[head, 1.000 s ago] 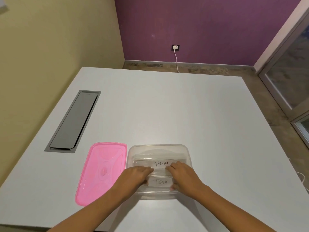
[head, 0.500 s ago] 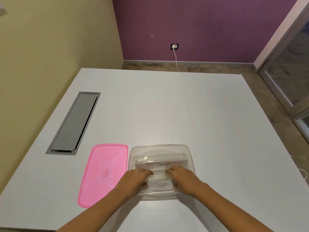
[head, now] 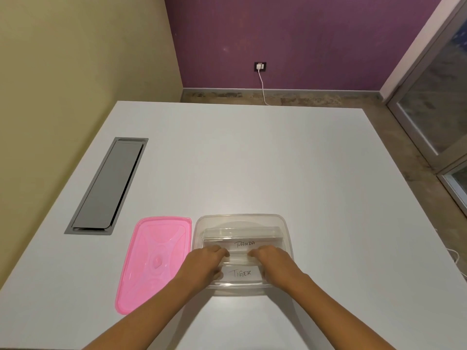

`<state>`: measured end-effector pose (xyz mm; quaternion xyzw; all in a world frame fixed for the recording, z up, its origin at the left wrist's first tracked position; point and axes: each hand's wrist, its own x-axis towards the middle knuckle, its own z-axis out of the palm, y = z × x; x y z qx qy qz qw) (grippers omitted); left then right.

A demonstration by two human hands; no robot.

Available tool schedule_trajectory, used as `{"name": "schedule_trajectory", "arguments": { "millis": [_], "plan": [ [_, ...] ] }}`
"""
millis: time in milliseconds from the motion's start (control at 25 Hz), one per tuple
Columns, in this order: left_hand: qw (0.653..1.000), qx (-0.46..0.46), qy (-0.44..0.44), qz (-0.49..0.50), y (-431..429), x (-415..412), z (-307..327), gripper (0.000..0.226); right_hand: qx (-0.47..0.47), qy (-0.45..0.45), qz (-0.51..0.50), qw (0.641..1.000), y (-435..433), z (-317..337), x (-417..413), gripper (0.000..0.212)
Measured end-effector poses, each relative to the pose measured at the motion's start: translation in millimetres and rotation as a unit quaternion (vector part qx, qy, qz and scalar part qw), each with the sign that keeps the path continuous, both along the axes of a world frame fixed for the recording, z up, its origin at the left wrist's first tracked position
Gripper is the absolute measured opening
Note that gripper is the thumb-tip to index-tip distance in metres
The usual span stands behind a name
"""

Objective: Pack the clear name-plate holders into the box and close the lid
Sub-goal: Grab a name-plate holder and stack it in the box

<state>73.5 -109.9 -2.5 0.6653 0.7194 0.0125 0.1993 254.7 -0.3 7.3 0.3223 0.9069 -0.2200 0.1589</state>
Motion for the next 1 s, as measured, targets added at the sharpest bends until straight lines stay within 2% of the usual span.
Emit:
{"name": "schedule_trajectory", "arguments": {
  "millis": [160,240,360,440,560,680,760,880,1000],
  "plan": [
    [1.0,0.019,-0.003,0.004,-1,0,2,0.041,-0.021,-0.018,0.018,0.999,4,1,3,0.06],
    [0.996,0.085,-0.027,0.026,-5,1,7,0.037,-0.029,-0.017,0.018,0.999,3,3,5,0.06],
    [0.973,0.2,-0.071,0.09,-19,0,19,0.023,-0.007,0.034,-0.009,0.999,-6,9,11,0.056],
    [0.952,0.23,-0.097,0.179,-36,-3,20,0.014,0.02,0.095,-0.029,0.995,-15,14,13,0.052],
    [0.907,0.203,-0.143,0.34,-66,-8,6,0.011,0.019,0.182,-0.062,0.981,-29,24,8,0.044],
    [0.875,0.138,-0.201,0.418,-92,-12,-12,0.019,0.009,0.215,-0.065,0.974,-40,26,-4,0.038],
    [0.887,0.086,-0.19,0.412,-104,-12,-21,0.016,0.011,0.219,-0.067,0.973,-44,26,-10,0.035],
    [0.927,0.008,-0.107,0.36,-116,-9,-31,0.027,0.017,0.216,-0.064,0.974,-49,23,-15,0.032],
    [0.94,-0.032,-0.081,0.33,-120,-10,-34,0.023,0.014,0.212,-0.06,0.975,-49,21,-15,0.031]
  ]
}}
